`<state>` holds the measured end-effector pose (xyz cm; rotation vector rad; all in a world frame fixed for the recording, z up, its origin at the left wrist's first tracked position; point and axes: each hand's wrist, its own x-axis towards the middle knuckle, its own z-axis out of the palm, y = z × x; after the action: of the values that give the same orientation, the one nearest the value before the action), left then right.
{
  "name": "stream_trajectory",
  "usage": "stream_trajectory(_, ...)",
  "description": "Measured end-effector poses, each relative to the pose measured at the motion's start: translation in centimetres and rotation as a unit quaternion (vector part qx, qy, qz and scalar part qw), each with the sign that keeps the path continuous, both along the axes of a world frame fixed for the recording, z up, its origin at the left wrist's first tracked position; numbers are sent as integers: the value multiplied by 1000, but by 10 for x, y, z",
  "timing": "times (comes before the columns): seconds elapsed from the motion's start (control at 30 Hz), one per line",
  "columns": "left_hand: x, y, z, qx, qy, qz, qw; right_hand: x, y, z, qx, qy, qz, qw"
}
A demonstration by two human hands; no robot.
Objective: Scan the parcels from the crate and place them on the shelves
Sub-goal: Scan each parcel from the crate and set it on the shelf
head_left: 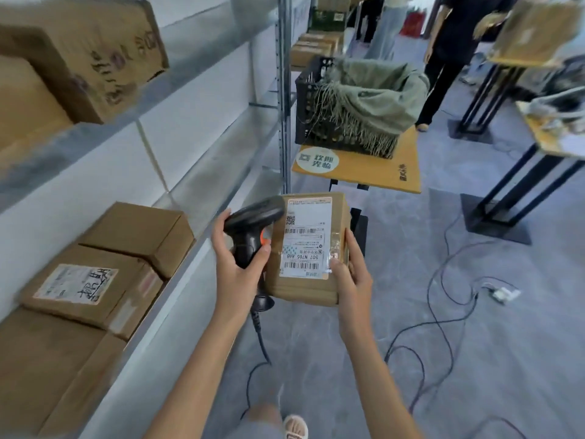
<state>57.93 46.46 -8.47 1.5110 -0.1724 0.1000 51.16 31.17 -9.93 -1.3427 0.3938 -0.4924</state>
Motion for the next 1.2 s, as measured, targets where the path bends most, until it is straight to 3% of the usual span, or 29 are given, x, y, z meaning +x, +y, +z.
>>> stream_trajectory(0.43,125,-145,3,18,-26,-55,998,113,-142,-1,-23,26,9,999)
stream_trajectory(0.77,265,-252,19,-1,-28,-29,999,248,-244,34,-61,37,-2,997)
stream_trajectory(1.03,341,-302,22,35,-30,-34,998,324,-293,25,0,31,9,999)
stream_trajectory(1.2,404,-337,21,27,-47,-15,998,394,-333,27,-13,6,28,999)
